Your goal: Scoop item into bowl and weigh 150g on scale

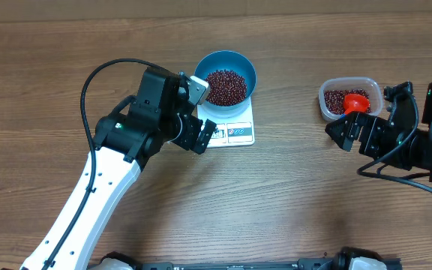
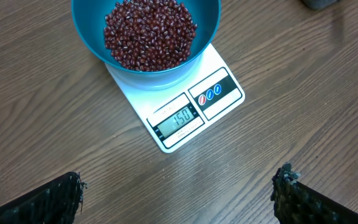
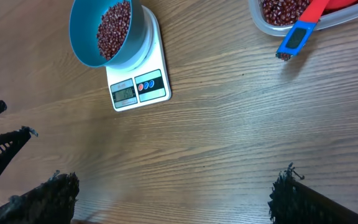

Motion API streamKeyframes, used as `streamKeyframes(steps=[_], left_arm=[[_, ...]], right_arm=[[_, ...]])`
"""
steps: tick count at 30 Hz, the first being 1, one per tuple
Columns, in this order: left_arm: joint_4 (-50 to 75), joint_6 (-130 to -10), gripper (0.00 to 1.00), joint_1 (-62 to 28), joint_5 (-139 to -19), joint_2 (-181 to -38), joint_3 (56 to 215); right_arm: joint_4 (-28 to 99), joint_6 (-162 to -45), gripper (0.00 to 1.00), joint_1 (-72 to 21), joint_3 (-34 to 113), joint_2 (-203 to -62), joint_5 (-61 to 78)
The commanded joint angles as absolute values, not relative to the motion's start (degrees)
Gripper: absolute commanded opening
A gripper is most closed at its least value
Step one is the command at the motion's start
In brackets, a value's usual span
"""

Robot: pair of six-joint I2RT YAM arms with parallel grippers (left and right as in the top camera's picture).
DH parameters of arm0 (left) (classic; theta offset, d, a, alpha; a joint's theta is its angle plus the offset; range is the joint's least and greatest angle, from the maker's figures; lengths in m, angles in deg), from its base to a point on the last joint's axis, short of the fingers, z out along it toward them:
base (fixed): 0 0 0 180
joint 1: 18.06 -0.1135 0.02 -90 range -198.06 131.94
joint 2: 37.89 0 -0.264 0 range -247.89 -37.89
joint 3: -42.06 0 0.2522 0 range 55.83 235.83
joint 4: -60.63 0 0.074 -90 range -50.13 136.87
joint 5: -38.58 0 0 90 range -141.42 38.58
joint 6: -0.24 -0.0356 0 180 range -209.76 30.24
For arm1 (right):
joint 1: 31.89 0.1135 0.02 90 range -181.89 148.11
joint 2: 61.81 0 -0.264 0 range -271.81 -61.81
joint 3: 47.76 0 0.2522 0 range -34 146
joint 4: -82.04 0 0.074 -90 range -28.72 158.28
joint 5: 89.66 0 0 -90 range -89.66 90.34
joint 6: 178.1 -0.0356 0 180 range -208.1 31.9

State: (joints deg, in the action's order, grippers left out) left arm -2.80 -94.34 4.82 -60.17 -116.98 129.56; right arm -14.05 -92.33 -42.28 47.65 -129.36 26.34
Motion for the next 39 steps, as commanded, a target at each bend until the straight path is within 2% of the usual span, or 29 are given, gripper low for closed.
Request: streamKeyframes(steps=[1,17,39], left_arm=[[-2.58,-93.60,1.00,4.84,-59.82,-116.65,129.45],[-2.58,-93.60,1.00,4.84,-59.82,-116.65,129.45],[-2.58,-93.60,0.99,4.84,-59.82,-116.65,129.45]], right_arm=[[-13.94,-92.72,1.00,-41.91,48.96,-128.79,25.34],[-13.65,-92.55,1.00,-41.91,48.89,-129.01,24.75],[-3.97,-92.57,1.00,-41.84,47.06,-128.88,16.94]])
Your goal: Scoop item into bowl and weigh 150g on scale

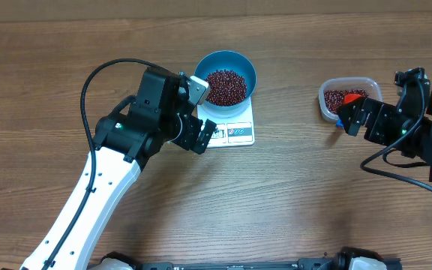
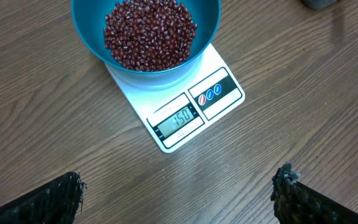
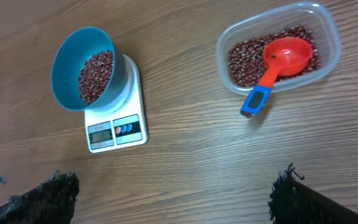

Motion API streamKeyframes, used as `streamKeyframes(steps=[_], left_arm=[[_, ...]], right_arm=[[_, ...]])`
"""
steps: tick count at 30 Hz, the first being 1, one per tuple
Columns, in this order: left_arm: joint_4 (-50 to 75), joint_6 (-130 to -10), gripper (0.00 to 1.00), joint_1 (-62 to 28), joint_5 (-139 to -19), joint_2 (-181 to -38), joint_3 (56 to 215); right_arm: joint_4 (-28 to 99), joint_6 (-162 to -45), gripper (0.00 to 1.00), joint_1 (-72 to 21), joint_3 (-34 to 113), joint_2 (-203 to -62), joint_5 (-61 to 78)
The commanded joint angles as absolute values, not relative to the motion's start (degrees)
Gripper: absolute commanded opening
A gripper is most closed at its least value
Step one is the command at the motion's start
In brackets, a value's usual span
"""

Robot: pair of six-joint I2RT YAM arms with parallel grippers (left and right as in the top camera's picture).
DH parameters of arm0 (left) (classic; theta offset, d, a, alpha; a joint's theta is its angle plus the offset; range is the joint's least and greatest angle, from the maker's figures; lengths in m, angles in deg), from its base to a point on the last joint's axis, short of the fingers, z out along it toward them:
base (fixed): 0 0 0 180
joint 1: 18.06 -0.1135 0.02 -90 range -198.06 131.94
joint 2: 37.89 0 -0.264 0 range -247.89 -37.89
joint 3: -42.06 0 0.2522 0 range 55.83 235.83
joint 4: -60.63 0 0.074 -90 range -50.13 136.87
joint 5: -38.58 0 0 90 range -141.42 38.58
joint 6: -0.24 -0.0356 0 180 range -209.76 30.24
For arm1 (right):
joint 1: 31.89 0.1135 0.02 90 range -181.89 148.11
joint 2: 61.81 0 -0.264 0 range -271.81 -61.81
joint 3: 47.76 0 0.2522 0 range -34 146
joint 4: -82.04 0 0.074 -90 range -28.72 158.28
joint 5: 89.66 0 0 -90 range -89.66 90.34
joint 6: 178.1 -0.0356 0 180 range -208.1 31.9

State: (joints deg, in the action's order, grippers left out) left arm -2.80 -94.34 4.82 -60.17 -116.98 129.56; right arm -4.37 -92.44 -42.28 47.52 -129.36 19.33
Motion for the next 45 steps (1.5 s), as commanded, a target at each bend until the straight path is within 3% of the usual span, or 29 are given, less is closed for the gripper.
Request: streamKeyframes(steps=[1,14,27,45], left_arm=[[-2.58,-93.60,1.00,4.84,-59.82,-116.65,129.45],[-2.58,-93.60,1.00,4.84,-59.82,-116.65,129.45],[-2.58,-93.60,1.00,4.84,-59.82,-116.65,129.45],[-2.58,-93.60,0.99,4.84,-59.82,-116.65,129.45]], right_arm=[[-3.97,-92.57,1.00,-41.84,47.06,-128.88,16.83],[-2.29,-92.52,1.00,-41.52,46.95,-127.59,13.95],[5.58,-90.03,1.00,-34.13,45.72,-120.82,10.28],[48.55,-89.53,1.00,-30.48,-1.79,-90.39,11.09]])
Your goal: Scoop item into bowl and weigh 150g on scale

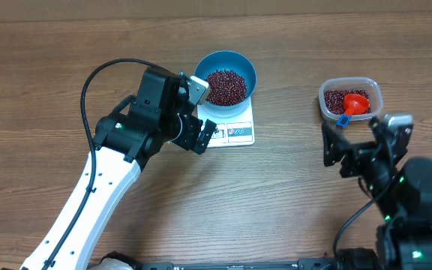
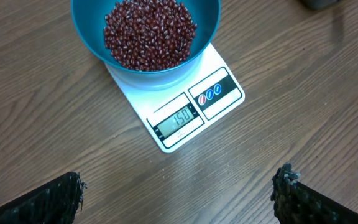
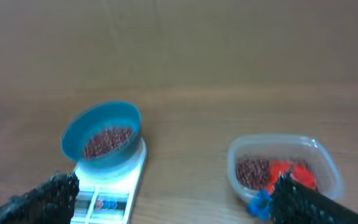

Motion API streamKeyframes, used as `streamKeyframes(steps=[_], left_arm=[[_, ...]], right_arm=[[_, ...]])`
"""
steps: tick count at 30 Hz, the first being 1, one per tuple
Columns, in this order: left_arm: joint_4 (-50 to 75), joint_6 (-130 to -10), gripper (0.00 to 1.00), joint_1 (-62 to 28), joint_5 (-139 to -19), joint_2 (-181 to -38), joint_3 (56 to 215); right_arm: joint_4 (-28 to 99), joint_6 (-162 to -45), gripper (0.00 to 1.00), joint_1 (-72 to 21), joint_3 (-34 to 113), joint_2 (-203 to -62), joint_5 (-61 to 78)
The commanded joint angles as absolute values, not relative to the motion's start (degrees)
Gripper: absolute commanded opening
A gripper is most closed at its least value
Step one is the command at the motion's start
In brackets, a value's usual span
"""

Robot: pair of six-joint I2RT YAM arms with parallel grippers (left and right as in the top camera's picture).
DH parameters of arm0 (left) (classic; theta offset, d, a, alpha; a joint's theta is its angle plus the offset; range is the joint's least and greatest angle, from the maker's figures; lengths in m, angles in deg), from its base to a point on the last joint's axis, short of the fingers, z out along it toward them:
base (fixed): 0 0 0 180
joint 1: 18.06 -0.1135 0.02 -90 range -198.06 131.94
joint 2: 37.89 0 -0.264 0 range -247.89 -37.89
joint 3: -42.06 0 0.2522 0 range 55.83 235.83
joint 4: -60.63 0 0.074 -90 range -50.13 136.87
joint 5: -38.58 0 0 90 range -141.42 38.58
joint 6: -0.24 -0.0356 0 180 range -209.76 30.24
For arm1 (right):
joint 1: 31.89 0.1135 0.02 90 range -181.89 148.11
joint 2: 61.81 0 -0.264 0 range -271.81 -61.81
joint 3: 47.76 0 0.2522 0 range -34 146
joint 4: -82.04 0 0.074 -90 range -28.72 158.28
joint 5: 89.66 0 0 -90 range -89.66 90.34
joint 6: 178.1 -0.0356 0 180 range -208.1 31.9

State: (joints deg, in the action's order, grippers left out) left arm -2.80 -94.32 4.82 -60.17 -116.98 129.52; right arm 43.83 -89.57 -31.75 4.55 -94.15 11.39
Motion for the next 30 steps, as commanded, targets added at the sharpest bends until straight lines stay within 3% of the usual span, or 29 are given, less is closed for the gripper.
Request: streamKeyframes(steps=[1,9,23,30], left_arm=[[-2.58,-93.60,1.00,4.84,-59.82,-116.65,129.45],[-2.58,-93.60,1.00,4.84,-59.82,-116.65,129.45],[-2.58,-93.60,1.00,4.84,-59.82,-116.65,129.45],[-2.58,-93.60,1.00,4.84,-59.82,-116.65,129.45]], right_arm=[[52.11,-89.53,1.00,-30.06,-5.05,-88.51,11.09],[66.63,-89.55,1.00,-28.95,-22.73,-74.68,11.96],[67.78,-89.53,1.00,-28.95,-33.60,-61.89,11.92],[65.03,-89.51,1.00,-28.95,-33.55,-61.93,11.28]])
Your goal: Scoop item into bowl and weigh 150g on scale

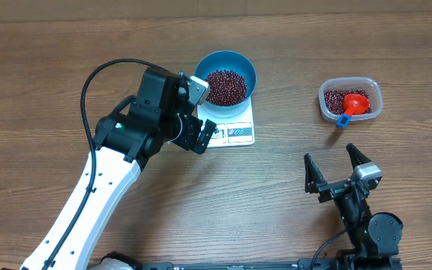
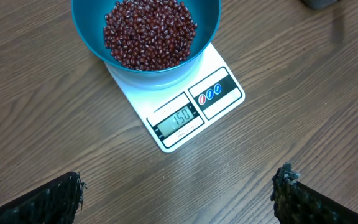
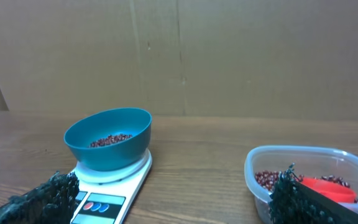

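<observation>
A blue bowl [image 1: 234, 69] of red beans [image 2: 149, 32] sits on the white scale [image 2: 219, 96], whose display reads 150. My left gripper [image 1: 207, 137] hovers open just in front of the scale, nothing between its fingers. A clear tub [image 1: 375, 90] of beans at the right holds the red scoop [image 1: 355, 104] with its blue handle over the rim. My right gripper [image 1: 333, 172] stands open near the table's front edge, well in front of the tub, holding nothing. In the right wrist view the bowl [image 3: 108, 137] and tub [image 3: 301, 172] appear side by side.
A brown cardboard wall [image 3: 179, 56] stands behind the table. The wooden tabletop [image 1: 51, 82] stretches to the left and front of the scale.
My right arm has drawn back from beside the tub to the table's front edge, its camera now looking level across the table. The left arm, bowl, scale and scoop have not moved.
My right gripper was open just in front of the tub, the scoop lying in it and the scale reading 150. It then stood beside the tub, later further toward the front, and now rests low at the front edge. The left gripper stayed open by the scale throughout.
</observation>
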Motion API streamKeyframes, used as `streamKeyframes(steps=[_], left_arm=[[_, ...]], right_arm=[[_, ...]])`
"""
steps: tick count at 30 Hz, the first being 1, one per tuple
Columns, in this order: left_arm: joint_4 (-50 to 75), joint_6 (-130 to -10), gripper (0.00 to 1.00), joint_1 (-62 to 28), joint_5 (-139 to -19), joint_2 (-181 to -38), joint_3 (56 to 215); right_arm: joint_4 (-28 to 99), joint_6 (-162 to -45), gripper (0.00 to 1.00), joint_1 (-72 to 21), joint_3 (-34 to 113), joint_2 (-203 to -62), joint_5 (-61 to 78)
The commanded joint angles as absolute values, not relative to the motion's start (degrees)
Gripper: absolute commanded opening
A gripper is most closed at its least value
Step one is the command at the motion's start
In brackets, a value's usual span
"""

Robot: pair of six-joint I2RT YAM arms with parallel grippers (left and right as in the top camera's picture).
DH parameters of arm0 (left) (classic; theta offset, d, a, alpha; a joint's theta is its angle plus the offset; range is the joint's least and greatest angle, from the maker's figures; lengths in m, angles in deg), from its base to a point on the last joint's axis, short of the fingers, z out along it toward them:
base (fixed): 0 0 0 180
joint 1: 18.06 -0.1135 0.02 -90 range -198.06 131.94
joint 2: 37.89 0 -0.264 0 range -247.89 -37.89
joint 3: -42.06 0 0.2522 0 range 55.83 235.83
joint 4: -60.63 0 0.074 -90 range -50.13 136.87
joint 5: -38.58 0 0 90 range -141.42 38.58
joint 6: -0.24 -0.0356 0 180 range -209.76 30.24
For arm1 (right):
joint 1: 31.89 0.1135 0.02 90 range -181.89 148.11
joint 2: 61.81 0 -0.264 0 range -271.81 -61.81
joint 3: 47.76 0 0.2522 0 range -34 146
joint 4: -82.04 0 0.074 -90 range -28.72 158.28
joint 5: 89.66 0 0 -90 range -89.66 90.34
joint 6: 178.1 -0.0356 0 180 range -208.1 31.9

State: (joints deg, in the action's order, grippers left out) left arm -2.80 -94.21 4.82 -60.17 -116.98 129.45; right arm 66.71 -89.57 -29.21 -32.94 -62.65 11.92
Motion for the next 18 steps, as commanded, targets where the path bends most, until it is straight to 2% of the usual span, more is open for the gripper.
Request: streamKeyframes(steps=[1,18], left_arm=[[-2.58,-93.60,1.00,4.84,-59.82,-116.65,129.45],[-2.58,-93.60,0.99,4.84,-59.82,-116.65,129.45]], right_arm=[[64.35,-89.53,1.00,-28.95,-33.55,-61.93,11.20],[64.37,-89.53,1.00,-28.95,-33.55,-61.98,10.45]])
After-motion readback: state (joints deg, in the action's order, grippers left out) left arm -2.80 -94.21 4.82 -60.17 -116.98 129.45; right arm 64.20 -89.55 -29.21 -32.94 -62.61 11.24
